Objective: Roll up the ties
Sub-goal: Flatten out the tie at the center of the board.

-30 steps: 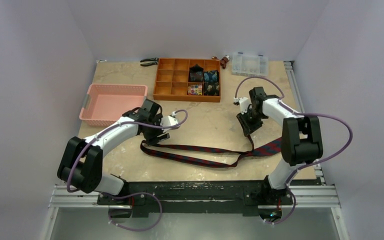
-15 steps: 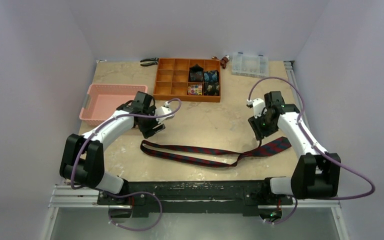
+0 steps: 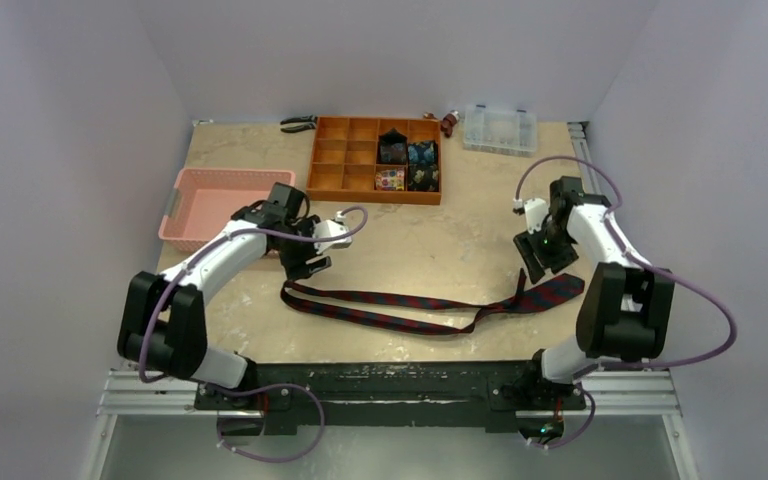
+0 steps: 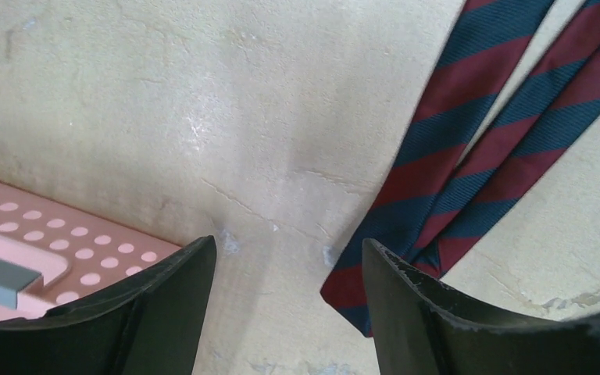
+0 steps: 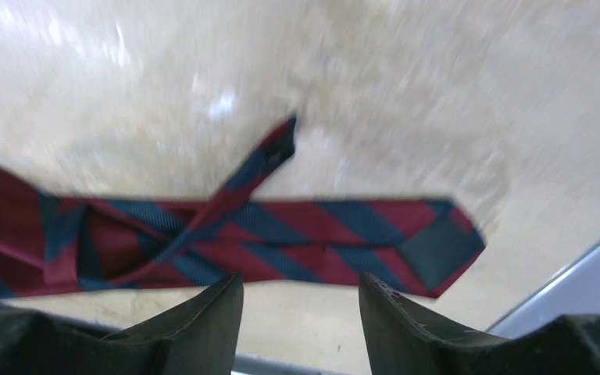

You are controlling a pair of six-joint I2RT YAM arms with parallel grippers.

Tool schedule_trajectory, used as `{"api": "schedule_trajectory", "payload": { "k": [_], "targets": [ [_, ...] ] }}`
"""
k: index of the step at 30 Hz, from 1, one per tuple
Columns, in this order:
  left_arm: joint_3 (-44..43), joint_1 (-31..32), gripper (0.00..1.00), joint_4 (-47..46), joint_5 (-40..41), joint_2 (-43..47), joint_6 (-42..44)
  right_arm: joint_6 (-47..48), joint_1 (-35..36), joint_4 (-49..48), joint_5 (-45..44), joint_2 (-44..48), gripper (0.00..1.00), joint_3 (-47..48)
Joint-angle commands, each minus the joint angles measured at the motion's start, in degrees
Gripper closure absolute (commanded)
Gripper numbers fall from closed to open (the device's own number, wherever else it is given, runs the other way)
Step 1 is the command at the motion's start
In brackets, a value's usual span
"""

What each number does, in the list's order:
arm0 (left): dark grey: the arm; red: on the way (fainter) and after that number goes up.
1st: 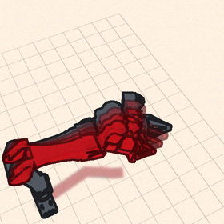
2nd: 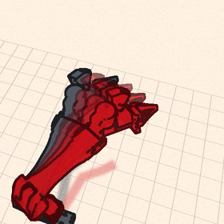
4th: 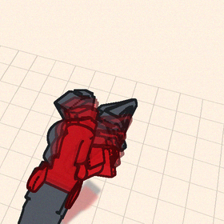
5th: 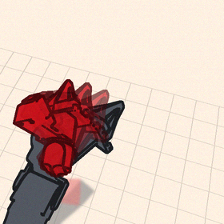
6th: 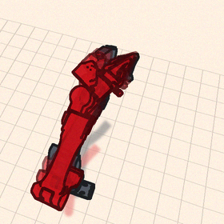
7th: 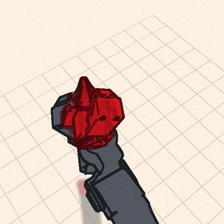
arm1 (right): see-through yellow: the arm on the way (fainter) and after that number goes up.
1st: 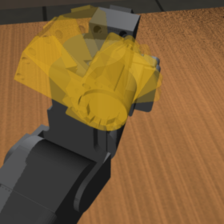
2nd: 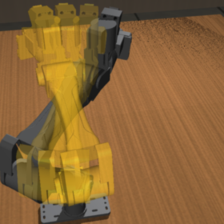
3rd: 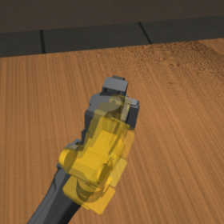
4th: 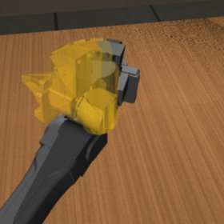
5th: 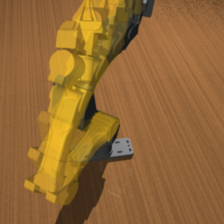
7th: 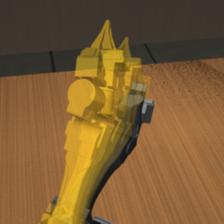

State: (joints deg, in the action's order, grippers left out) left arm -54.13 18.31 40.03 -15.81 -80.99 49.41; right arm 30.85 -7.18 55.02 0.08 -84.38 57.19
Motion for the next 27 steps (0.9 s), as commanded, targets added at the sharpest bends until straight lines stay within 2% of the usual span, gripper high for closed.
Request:
{"api": "schedule_trajectory", "payload": {
  "k": [1, 4, 7, 13, 18, 24, 27],
  "targets": [
    [-4.84, 0.32, 0.32, 0.17, 3.15, -6.38, 2.45, -2.77, -0.09, 0.57, 8.27, -7.38, 0.45, 10.28],
    [-6.22, 0.94, 0.32, 0.82, 6.44, -9.52, 3.31, -2.63, -0.04, 0.58, 7.51, -11.45, 0.43, 12.50],
    [-6.66, 1.29, 0.32, 4.31, 5.43, -10.19, 5.58, 0.68, -0.19, 0.17, 4.46, -13.44, 0.43, 11.27],
    [-4.71, 1.69, 0.28, 12.18, -0.33, -8.40, 10.23, 4.77, -0.24, -0.09, 4.20, -14.23, 0.42, 5.19],
    [-1.20, 2.17, 0.27, 14.55, -0.54, -7.05, 12.76, 5.81, -0.21, -3.33, 2.90, -12.75, 0.44, -1.61],
    [0.76, 2.24, 0.27, 18.01, -3.84, -3.88, 13.04, 6.42, -0.21, -6.26, 1.85, -11.35, 0.47, -5.53],
    [3.00, 2.92, 0.26, 18.82, -2.94, -3.43, 13.80, 6.54, -0.24, -6.95, 1.81, -11.45, 0.51, -6.85]
  ]
}}
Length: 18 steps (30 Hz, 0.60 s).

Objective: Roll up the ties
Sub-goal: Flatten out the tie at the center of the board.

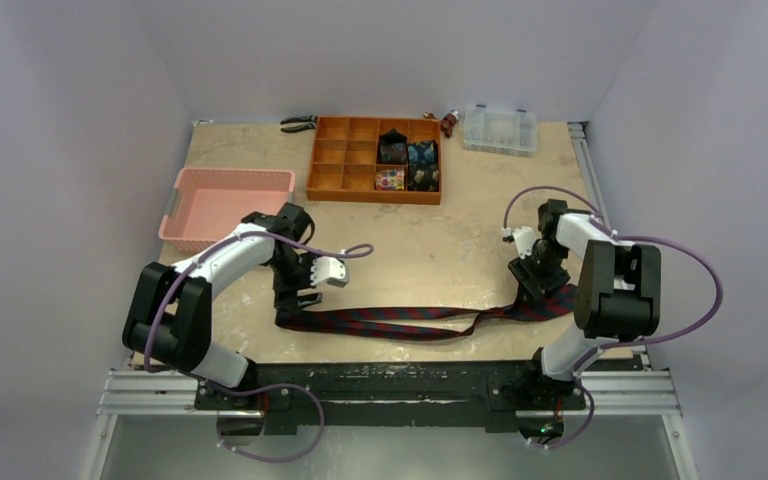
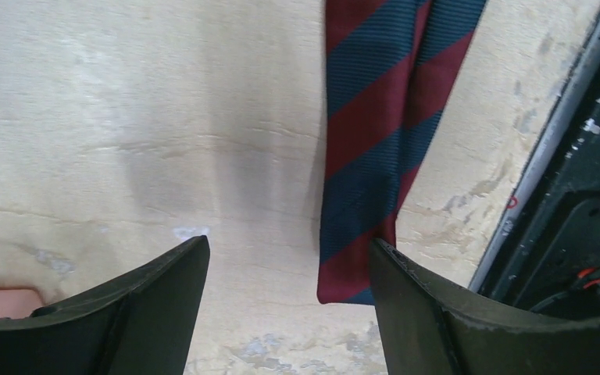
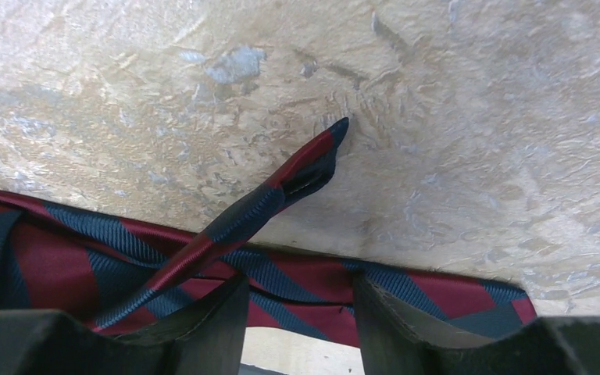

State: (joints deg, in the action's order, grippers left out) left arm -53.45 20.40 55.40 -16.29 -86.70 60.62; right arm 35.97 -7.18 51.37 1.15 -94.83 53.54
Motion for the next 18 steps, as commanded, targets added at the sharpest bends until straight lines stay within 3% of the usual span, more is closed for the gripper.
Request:
{"api": "schedule_trajectory", "payload": {
  "k": [1, 6, 10, 13, 18],
  "targets": [
    [3.17, 0.98, 0.26, 3.49, -2.09, 2.29, 2.79, 1.55, -0.25, -3.66, 0.70, -0.91, 0.52, -3.76],
    [6.24, 1.99, 0.24, 2.97, -0.46, 2.00, 3.28, 2.13, -0.21, -5.23, 0.43, -0.63, 0.61, -5.42],
    [6.59, 3.21, 0.31, 1.25, 1.98, 1.76, 2.22, 2.26, -0.24, -5.87, 0.76, -0.37, 0.77, -6.01],
    [6.11, 4.49, 0.53, 2.11, 2.73, 1.25, 2.14, 2.12, -0.26, -6.45, 0.96, -0.44, 0.98, -6.20],
    [4.82, 5.26, 0.96, 0.96, 2.70, 0.69, 0.10, -1.21, -0.20, -9.09, 1.22, 0.93, 1.00, -5.72]
  ]
}}
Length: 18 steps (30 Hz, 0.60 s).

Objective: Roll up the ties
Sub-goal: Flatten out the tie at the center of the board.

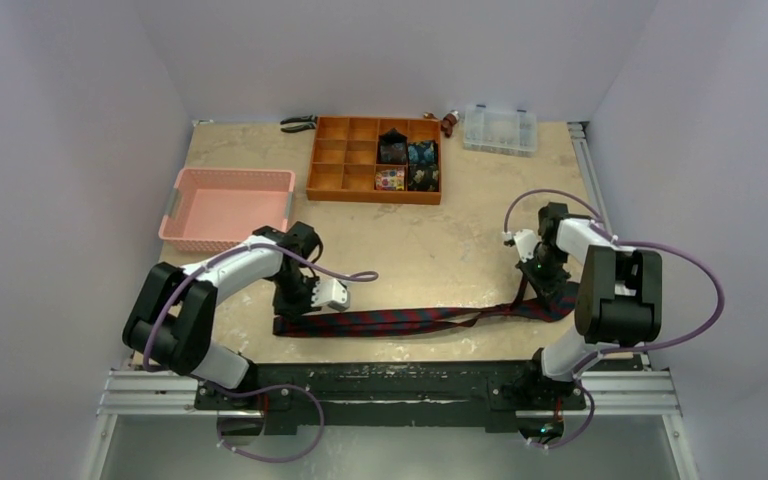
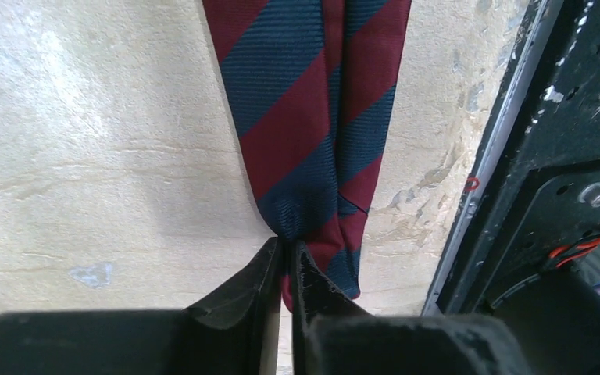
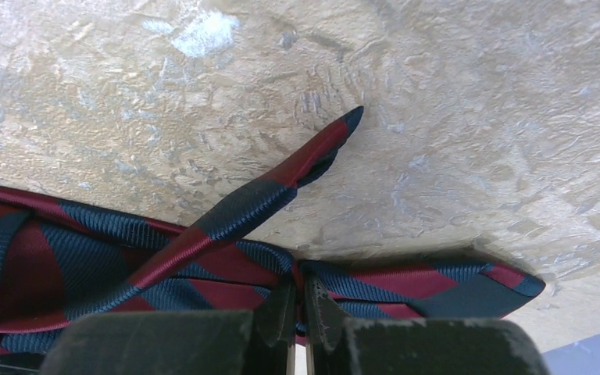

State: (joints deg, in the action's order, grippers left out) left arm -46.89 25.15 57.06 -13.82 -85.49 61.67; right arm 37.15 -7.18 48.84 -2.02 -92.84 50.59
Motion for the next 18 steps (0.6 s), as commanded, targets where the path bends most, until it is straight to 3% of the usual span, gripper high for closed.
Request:
{"api": "schedule_trajectory", "payload": {
  "k": [1, 11, 18],
  "targets": [
    [-2.24, 0.52, 1.00, -1.87, 0.82, -0.69, -2.12, -3.15, -0.28, -7.56, 4.13, -0.30, 1.00, -2.39],
    [-11.62, -2.88, 1.00, -7.82, 3.99, 1.52, -6.11, -4.72, -2.85, -13.59, 2.04, 5.22, 1.00, 7.93],
    [-6.46, -3.53, 1.00, -7.79, 4.39, 3.67, -3.92, 4.72, -6.25, -13.72, 1.30, 10.12, 1.00, -0.22]
  ]
}}
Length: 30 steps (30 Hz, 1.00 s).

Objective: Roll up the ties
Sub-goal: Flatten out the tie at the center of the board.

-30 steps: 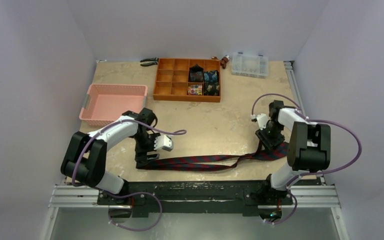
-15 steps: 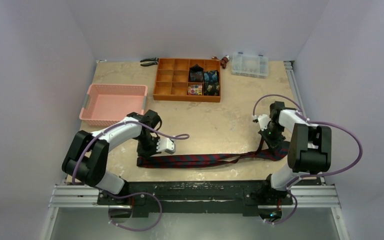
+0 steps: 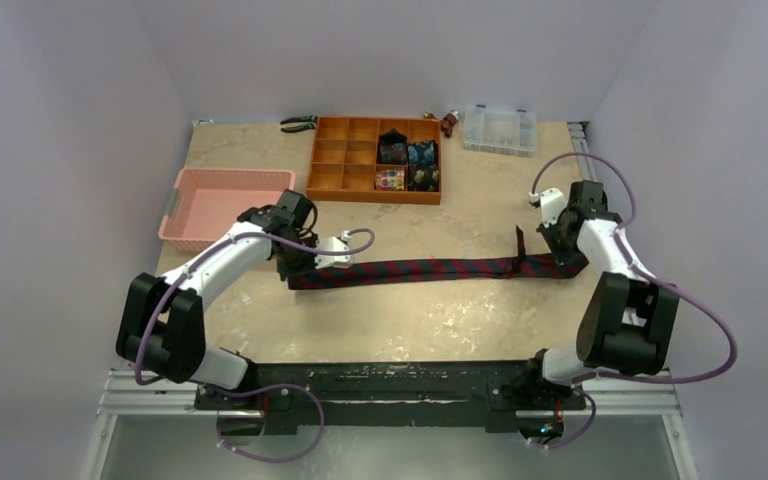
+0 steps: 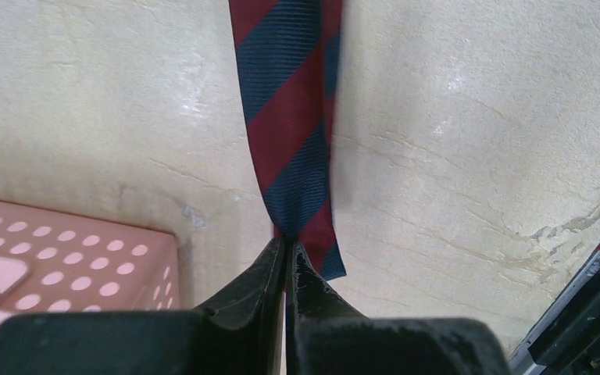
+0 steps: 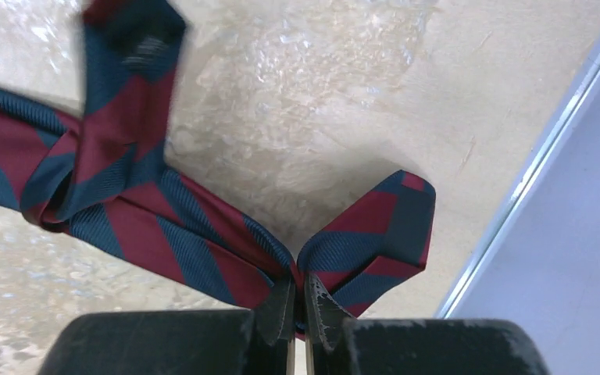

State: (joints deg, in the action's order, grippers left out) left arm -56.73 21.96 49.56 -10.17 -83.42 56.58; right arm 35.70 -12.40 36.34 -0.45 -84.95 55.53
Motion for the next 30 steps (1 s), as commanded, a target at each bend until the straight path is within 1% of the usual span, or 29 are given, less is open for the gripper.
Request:
{"api": "schedule_trajectory", "payload": {
  "k": [1, 4, 5, 6, 7, 8, 9, 10, 12, 17, 19, 22, 23, 26, 28, 29, 30],
  "targets": [
    [4.40, -0.33, 1.00, -0.25, 0.79, 1.44, 1.33, 7.59, -1.06, -1.53, -0.71, 2.82, 1.00, -6.98],
    [6.54, -0.21, 1.00, -0.49, 1.16, 0.94, 1.12, 9.35, -1.18, -1.88, -0.89, 3.96, 1.00, -11.01],
    [6.88, -0.17, 0.98, -1.15, 1.59, 0.59, 0.29, 9.05, -1.18, -1.50, -0.11, 3.69, 1.00, -11.16],
    [6.81, -0.17, 0.86, -1.21, 1.72, 0.17, -0.36, 8.31, -1.19, -0.74, 0.86, 2.93, 0.92, -10.73],
    [6.65, -0.16, 0.72, -1.51, 1.86, -0.20, -1.06, 7.26, -1.18, 0.01, 1.80, 2.11, 0.80, -9.65],
    [6.28, -0.16, 0.61, -2.25, 2.11, -0.25, -2.03, 6.26, -1.15, 0.89, 2.33, 1.20, 0.69, -7.75],
    [5.70, -0.16, 0.55, -2.52, 1.99, -0.18, -2.90, 5.26, -1.12, 1.25, 2.59, 0.40, 0.61, -6.21],
    [4.96, -0.18, 0.49, -2.31, 1.68, -0.17, -3.56, 4.53, -1.16, 1.54, 2.68, -0.10, 0.59, -4.30],
    [3.11, -0.24, 0.46, -1.85, 0.94, -0.26, -4.87, 3.83, -1.43, 2.36, 3.02, -1.17, 0.58, -0.44],
    [0.47, -1.37, 0.44, -1.87, -0.94, 0.75, -6.67, 6.02, -2.71, 2.92, 1.79, -3.65, 0.58, 6.54],
    [-0.60, -2.14, 0.41, -1.78, -1.91, 1.82, -7.69, 7.38, -3.44, 5.24, 2.39, -4.39, 0.57, 9.08],
    [-2.46, -4.38, 0.39, -1.77, -4.99, 4.13, -10.34, 9.98, -4.56, 10.32, 5.02, -3.32, 0.43, 12.45],
    [-3.15, -5.54, 0.39, -1.96, -7.08, 5.30, -12.10, 10.97, -4.67, 12.14, 7.36, -2.44, 0.41, 13.21],
    [-5.10, -9.76, 0.36, -4.17, -13.18, 10.57, -17.49, 12.02, -4.69, 17.66, 14.39, 1.34, 0.40, 16.40],
    [-5.47, -10.51, 0.09, -7.98, -14.65, 15.12, -21.42, 10.71, -4.69, 18.35, 20.63, 5.46, 0.38, 18.75],
    [-4.97, -10.53, 0.02, -10.82, -14.80, 17.51, -23.37, 9.98, -4.67, 17.18, 23.23, 7.94, 0.31, 18.88],
    [-4.19, -10.53, 0.00, -13.59, -15.39, 19.42, -25.03, 8.98, -4.67, 14.76, 26.70, 10.52, 0.18, 18.22]
  ]
}}
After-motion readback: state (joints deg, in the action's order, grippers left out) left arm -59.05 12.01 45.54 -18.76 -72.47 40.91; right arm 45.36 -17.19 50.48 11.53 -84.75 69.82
